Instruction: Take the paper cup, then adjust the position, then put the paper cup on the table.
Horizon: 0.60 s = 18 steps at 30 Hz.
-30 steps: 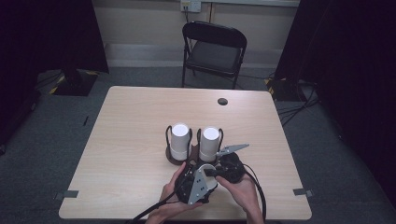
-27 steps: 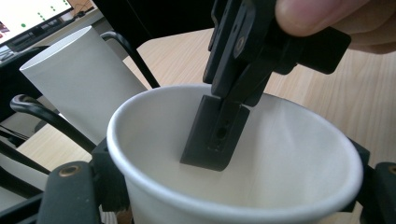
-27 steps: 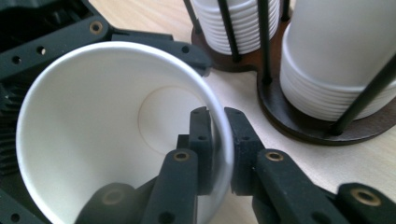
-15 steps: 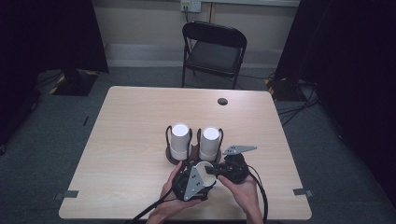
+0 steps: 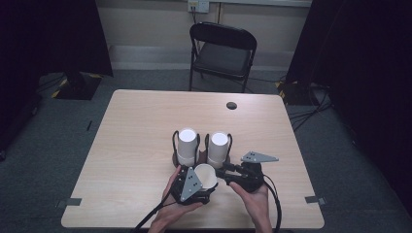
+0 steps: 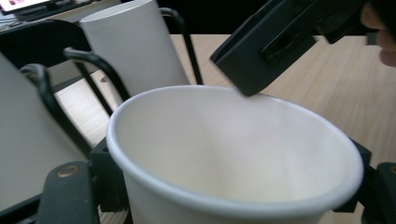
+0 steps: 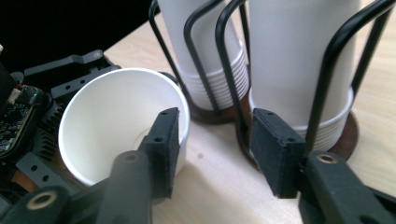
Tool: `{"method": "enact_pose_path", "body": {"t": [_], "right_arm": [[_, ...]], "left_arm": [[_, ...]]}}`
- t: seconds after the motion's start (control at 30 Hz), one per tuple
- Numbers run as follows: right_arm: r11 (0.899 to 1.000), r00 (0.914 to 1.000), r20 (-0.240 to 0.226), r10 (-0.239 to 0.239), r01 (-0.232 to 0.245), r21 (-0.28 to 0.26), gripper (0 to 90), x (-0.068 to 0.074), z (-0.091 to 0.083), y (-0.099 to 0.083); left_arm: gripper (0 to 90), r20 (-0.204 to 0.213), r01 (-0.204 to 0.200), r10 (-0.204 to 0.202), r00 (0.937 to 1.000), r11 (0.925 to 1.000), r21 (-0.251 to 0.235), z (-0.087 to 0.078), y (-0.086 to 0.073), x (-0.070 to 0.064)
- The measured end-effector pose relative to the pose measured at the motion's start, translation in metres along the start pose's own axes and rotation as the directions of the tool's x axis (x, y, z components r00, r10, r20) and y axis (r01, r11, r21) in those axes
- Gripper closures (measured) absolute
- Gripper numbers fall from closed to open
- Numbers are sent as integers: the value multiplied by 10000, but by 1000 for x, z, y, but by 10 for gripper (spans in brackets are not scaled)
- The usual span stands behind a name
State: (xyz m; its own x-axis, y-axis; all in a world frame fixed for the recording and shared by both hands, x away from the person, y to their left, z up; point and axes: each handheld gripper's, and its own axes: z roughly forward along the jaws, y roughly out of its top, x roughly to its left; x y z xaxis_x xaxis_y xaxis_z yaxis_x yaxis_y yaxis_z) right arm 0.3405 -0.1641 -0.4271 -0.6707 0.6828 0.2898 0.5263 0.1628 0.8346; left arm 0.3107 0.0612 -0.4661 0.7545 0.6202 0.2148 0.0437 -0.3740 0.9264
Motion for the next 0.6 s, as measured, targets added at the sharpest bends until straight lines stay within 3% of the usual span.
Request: {"method": "enact_pose_path", "body": {"t": [0.3, 0.53, 0.6], "right_arm": [[9925, 9972, 745, -64, 155, -1214, 423, -8, -15, -8], [9783, 9872, 1593, -15, 344, -2041, 336, -17, -21, -22], [9780, 9883, 1514, 161, 160, -2081, 326, -20, -22, -24]], "left_arm": [[219, -205, 436, -441, 9988, 9988, -225, -10, -1, 13], [219, -514, 1067, -1090, 9927, 9932, -457, -22, -3, 24], [219, -605, 1209, -1236, 9905, 9916, -465, -24, -5, 28]]}}
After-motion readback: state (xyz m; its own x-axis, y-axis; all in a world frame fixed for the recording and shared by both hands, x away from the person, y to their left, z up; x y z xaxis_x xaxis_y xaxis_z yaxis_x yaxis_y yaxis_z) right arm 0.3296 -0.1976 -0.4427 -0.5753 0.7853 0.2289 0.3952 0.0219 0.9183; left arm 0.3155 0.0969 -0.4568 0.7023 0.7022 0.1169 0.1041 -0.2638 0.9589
